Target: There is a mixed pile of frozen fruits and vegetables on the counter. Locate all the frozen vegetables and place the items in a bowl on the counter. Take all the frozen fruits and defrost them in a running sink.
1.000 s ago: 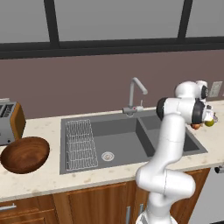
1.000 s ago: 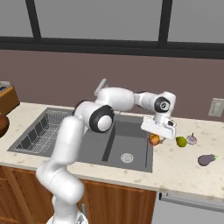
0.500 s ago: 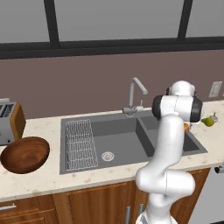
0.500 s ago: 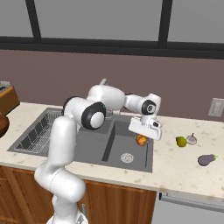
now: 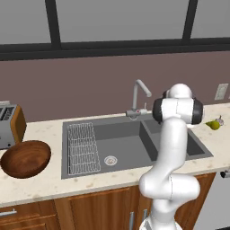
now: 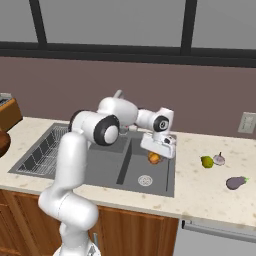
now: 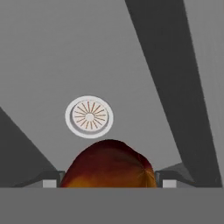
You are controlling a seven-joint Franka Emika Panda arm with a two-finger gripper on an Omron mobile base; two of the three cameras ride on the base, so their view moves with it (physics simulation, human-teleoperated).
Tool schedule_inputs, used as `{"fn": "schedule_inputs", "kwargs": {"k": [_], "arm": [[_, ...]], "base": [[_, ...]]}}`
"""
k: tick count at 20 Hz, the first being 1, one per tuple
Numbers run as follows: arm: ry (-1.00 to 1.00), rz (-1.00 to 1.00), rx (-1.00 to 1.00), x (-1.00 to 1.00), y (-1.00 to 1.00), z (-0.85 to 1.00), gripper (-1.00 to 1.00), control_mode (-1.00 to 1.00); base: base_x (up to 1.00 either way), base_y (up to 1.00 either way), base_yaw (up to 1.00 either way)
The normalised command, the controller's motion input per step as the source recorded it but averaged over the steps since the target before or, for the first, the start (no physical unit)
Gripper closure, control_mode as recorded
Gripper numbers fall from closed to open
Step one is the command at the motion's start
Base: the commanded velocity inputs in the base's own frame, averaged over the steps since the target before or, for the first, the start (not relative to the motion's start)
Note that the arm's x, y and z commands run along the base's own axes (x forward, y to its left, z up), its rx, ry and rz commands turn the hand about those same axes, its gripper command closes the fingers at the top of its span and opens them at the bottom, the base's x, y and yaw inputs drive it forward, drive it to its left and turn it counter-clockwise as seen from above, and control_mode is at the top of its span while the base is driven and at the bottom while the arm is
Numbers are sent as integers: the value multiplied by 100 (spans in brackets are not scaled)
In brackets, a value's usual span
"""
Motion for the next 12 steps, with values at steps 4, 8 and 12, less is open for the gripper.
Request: {"fn": "schedule_inputs", "kwargs": {"k": [4, 8, 12], "arm": [[0, -9, -6, 45, 26, -29, 100, -100], [-1, -10, -9, 44, 17, -27, 100, -100], [-17, -4, -19, 18, 13, -26, 100, -100]], "base": [[0, 0, 0], [0, 0, 0], [0, 0, 0]]}}
